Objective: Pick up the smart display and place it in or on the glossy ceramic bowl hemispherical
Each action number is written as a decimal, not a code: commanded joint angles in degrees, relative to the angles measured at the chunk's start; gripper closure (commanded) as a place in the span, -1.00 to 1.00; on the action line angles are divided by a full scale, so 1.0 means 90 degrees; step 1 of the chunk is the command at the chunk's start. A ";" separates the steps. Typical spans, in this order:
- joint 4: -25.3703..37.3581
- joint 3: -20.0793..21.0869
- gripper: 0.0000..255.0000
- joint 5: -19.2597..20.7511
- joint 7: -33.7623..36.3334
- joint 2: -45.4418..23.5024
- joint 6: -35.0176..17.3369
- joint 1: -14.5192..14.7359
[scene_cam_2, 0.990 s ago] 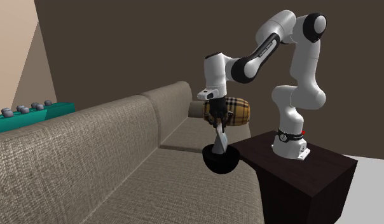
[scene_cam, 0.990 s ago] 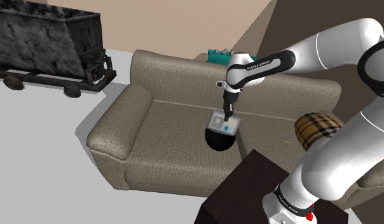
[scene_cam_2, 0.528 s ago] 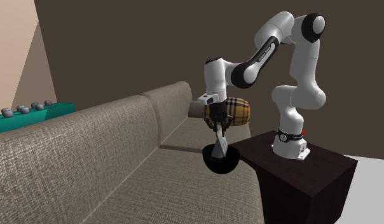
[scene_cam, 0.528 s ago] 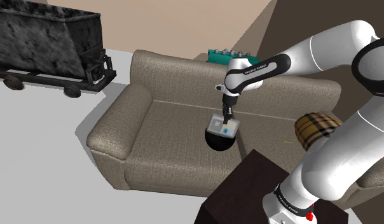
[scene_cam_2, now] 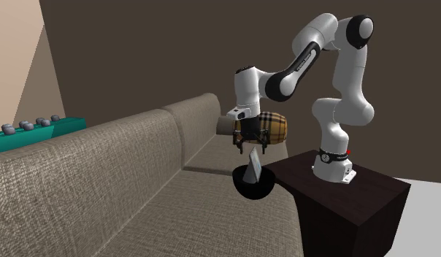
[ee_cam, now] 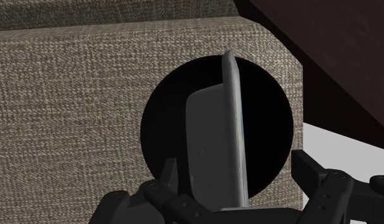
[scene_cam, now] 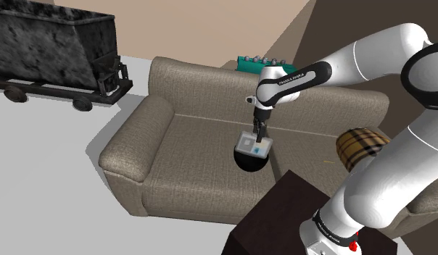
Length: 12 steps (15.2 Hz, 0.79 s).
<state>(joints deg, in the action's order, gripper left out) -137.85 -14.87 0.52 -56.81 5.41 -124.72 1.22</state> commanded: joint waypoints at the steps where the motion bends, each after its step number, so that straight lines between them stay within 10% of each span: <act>1: 0.0000 0.0000 -1.00 0.0000 0.0000 0.0000 0.0000 0.0000; 12: 0.0527 0.0024 -1.00 0.0084 0.0070 0.0342 0.0859 -0.0007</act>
<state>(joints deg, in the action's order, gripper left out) -133.13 -14.65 1.28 -56.18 8.48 -117.01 1.16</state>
